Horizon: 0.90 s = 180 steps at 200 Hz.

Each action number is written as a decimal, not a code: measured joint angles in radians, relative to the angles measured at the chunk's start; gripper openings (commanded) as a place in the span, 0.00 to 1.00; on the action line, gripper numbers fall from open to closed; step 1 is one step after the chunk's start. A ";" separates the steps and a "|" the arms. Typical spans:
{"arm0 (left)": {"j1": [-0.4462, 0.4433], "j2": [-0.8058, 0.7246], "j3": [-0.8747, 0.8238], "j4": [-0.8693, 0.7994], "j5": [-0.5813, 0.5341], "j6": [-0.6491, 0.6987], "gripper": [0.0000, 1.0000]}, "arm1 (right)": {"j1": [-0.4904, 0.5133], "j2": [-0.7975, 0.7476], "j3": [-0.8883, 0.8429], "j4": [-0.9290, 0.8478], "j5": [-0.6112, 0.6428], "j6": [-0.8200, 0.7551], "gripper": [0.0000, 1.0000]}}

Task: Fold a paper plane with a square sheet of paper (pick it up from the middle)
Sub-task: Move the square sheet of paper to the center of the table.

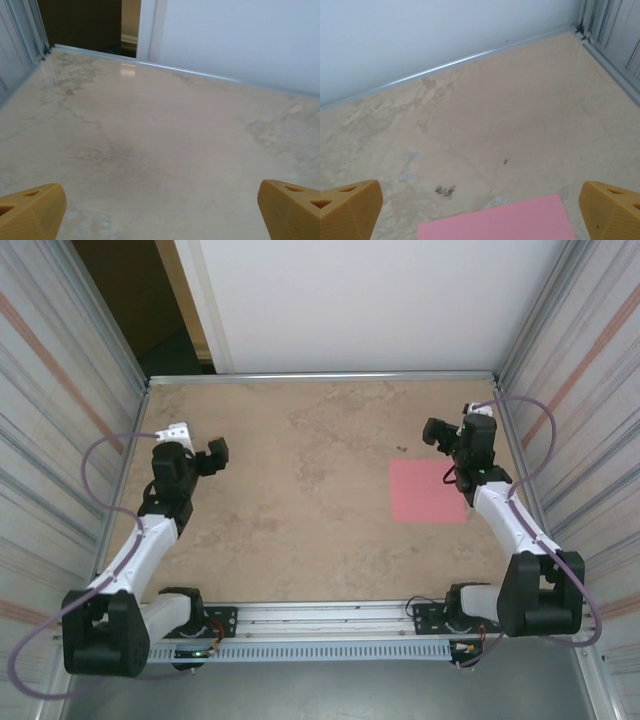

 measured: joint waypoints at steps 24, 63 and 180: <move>0.000 -0.024 0.021 -0.083 0.103 -0.108 0.99 | -0.013 -0.023 0.021 -0.164 -0.064 0.098 0.99; 0.000 0.042 0.024 -0.174 0.283 -0.193 0.99 | -0.117 0.004 0.023 -0.350 -0.264 0.225 0.99; -0.014 0.088 0.031 -0.204 0.382 -0.219 0.99 | -0.118 0.170 -0.002 -0.438 -0.486 0.337 1.00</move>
